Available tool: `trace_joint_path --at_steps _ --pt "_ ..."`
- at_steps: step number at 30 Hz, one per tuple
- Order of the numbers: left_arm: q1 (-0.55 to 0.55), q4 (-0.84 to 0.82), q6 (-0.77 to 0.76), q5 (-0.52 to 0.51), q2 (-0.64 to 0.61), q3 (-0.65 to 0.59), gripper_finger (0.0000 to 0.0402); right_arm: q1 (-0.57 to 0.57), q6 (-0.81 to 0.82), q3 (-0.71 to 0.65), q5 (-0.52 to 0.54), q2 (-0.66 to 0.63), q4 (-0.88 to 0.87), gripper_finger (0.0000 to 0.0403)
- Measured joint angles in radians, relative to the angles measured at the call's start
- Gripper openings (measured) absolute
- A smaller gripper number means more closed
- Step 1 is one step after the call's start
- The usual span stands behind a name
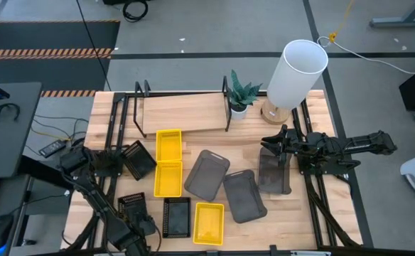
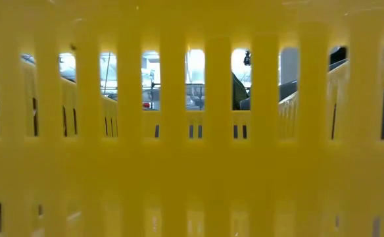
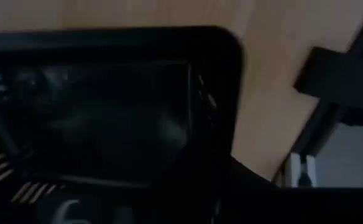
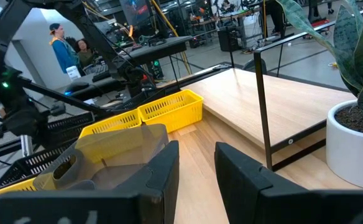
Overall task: Stack baskets on shelf by color
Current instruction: Stack the bottom left black basket on top of the bottom black basket
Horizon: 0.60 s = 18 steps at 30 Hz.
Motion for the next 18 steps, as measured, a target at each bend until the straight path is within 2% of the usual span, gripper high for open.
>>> trace_joint_path --at_steps 5,10,18 --pt "0.004 -0.178 0.093 -0.038 0.000 0.147 0.0005 0.000 0.000 0.000 0.000 0.000 0.000 0.0109" --pt "0.015 -0.283 0.108 -0.059 0.000 0.275 0.0003 0.000 0.000 0.000 0.000 0.000 0.000 0.0109" --pt "0.049 -0.270 0.170 -0.213 0.000 0.375 0.0002 0.000 0.000 0.000 0.000 0.000 0.000 0.0109"
